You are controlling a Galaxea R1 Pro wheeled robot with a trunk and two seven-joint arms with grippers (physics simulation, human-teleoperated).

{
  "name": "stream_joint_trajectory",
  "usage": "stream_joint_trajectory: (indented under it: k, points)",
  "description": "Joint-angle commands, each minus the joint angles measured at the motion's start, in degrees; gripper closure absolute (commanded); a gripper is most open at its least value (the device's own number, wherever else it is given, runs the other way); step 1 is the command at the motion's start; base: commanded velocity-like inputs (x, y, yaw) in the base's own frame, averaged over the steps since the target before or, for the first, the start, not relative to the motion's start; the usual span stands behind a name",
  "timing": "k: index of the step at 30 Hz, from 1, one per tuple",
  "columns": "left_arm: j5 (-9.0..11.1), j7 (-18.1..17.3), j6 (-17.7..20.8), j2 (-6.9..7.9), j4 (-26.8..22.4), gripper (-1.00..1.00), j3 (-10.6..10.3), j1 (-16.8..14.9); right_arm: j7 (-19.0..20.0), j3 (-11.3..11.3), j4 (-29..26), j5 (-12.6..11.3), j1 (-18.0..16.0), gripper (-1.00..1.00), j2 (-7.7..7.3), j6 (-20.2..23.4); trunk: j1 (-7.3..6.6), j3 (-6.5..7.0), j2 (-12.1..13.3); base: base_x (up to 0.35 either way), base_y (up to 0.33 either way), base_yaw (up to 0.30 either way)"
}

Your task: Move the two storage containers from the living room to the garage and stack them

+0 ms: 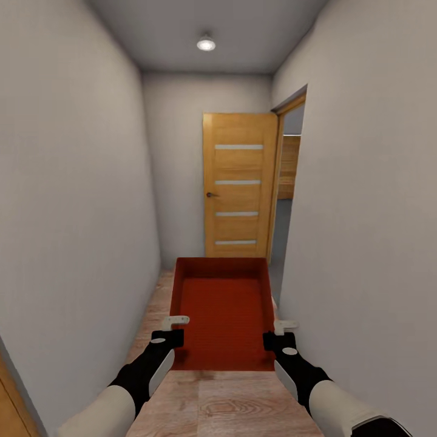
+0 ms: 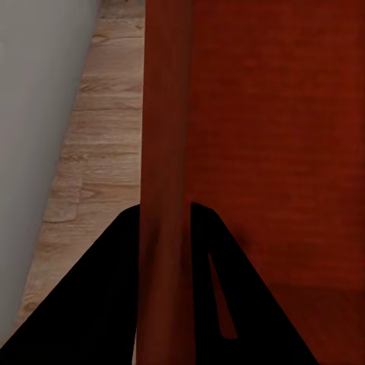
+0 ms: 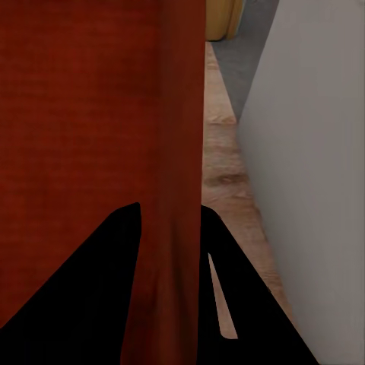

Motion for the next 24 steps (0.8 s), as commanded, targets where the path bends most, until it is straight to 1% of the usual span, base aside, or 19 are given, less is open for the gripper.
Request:
stream_joint_trajectory:
  k: [1, 24]
  points:
    - [2.7, 0.8, -2.1, 0.0, -0.8, 1.0, 0.7, -0.1, -0.1, -0.9, 0.1, -0.9, 0.0, 1.0, 0.97, -0.4, 0.04, -0.1, -0.1, 0.323, 0.0, 0.0]
    - [2.7, 0.8, -2.1, 0.0, -0.8, 1.0, 0.7, -0.1, -0.1, -1.0, 0.1, -0.9, 0.0, 1.0, 0.97, -0.4, 0.04, -0.1, -0.1, 0.323, 0.0, 0.0]
